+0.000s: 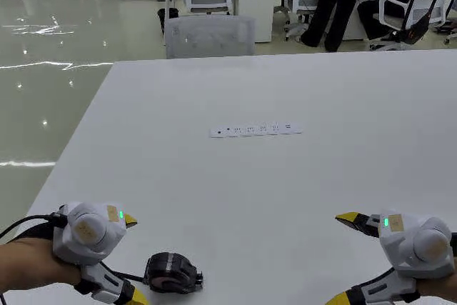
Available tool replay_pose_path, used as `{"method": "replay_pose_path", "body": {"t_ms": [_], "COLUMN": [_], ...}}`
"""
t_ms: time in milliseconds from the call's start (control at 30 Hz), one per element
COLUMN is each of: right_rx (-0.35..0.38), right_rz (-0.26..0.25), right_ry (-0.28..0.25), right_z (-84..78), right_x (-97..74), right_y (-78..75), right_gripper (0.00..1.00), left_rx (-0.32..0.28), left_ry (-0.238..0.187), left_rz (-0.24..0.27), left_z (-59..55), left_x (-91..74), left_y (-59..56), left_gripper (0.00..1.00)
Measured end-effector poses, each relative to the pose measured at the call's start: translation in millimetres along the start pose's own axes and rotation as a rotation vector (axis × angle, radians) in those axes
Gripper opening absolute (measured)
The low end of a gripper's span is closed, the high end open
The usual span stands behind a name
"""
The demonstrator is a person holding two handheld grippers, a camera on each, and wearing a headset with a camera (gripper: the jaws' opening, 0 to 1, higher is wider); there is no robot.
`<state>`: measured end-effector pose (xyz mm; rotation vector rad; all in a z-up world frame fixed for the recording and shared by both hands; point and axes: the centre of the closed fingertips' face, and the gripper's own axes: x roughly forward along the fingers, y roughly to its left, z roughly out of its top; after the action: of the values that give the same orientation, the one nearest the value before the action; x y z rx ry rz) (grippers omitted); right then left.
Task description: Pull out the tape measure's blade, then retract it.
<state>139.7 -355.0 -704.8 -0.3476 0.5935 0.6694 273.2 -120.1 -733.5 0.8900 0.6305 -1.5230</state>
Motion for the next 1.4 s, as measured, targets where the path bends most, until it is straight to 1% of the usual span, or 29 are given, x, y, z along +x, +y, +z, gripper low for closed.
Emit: {"method": "replay_pose_path", "body": {"t_ms": [67,133,167,200,267,367,400,500,567,600,633,667,733,833,867,967,1033,1100,1200,1233,1267,1300,1333,1367,1400], "right_rx": [-0.008,-0.019,-0.027,-0.031,-0.044,-0.061,-0.063,-0.070,-0.081,-0.093,-0.087,-0.083,-0.089,-0.102,-0.109,-0.123,-0.126,-0.127,-0.121,-0.120,-0.117,-0.115,-0.101,-0.077,-0.062], "right_rz": [0.015,0.034,0.043,0.045,0.061,0.079,0.084,0.099,0.111,0.134,0.138,0.154,0.171,0.200,0.211,0.233,0.242,0.248,0.254,0.256,0.260,0.262,0.260,0.252,0.250], "right_ry": [-0.004,-0.010,-0.012,-0.011,-0.007,-0.005,-0.004,-0.004,-0.002,-0.018,-0.026,-0.039,-0.041,-0.026,-0.018,-0.001,0.012,0.014,0.013,0.013,0.013,0.013,0.014,0.016,0.018], "right_z": [7.1,15.9,20.9,23.5,29.6,38.3,40.4,48.4,52.3,58.0,60.9,64.9,67.6,67.0,66.0,66.0,65.9,68.4,73.5,74.4,75.2,75.5,74.9,74.2,73.4], "right_x": [4.4,10.7,15.0,18.1,26.0,36.0,39.1,52.5,58.7,63.1,65.6,69.6,75.3,90.1,94.1,106.0,114.1,121.2,130.9,134.1,138.5,141.5,147.0,151.3,157.1], "right_y": [2.1,3.6,3.6,3.1,3.0,4.5,4.8,5.4,7.7,12.2,13.8,17.4,22.5,30.6,32.4,36.7,36.8,37.4,38.8,39.2,40.1,40.7,39.6,37.8,36.8], "right_gripper": [1.00,1.00,1.00,1.00,1.00,1.00,1.00,1.00,1.00,1.00,1.00,0.99,1.00,0.99,0.99,0.99,0.97,0.97,0.95,0.95,0.94,0.93,0.92,0.91,0.88], "left_rx": [0.018,0.042,0.055,0.056,0.066,0.113,0.114,0.124,0.128,0.124,0.121,0.122,0.129,0.147,0.147,0.146,0.167,0.172,0.163,0.163,0.114,0.120,0.131,0.144,0.140], "left_ry": [0.022,0.053,0.059,0.062,0.081,0.108,0.114,0.119,0.134,0.143,0.140,0.137,0.139,0.163,0.163,0.158,0.174,0.175,0.179,0.180,0.215,0.195,0.197,0.195,0.192], "left_rz": [-0.017,-0.054,-0.070,-0.071,-0.089,-0.092,-0.089,-0.115,-0.123,-0.139,-0.146,-0.145,-0.139,-0.124,-0.124,-0.137,-0.139,-0.147,-0.144,-0.144,-0.189,-0.132,-0.137,-0.133,-0.130], "left_z": [1.0,0.6,1.7,2.8,2.9,2.5,2.2,4.2,3.1,3.0,4.4,5.9,6.0,1.6,1.0,0.7,-1.5,-2.2,-3.5,-4.0,-11.1,-7.8,-8.2,-8.3,-8.2], "left_x": [4.3,9.4,12.9,14.6,18.3,22.5,24.0,30.8,34.5,36.8,38.8,42.5,47.7,55.4,57.1,63.0,66.0,67.5,69.4,69.7,69.5,71.9,72.3,72.8,72.8], "left_y": [-1.5,-5.8,-7.4,-7.7,-9.1,-7.6,-7.0,-9.2,-9.7,-12.0,-13.4,-13.4,-13.0,-11.3,-11.5,-14.8,-14.6,-13.7,-10.1,-9.9,-18.9,-9.8,-12.1,-11.7,-11.0], "left_gripper": [0.86,0.84,0.83,0.83,0.82,0.79,0.78,0.76,0.74,0.72,0.70,0.69,0.66,0.56,0.54,0.54,0.53,0.48,0.45,0.41,0.35,0.36,0.36,0.35,0.35]}}
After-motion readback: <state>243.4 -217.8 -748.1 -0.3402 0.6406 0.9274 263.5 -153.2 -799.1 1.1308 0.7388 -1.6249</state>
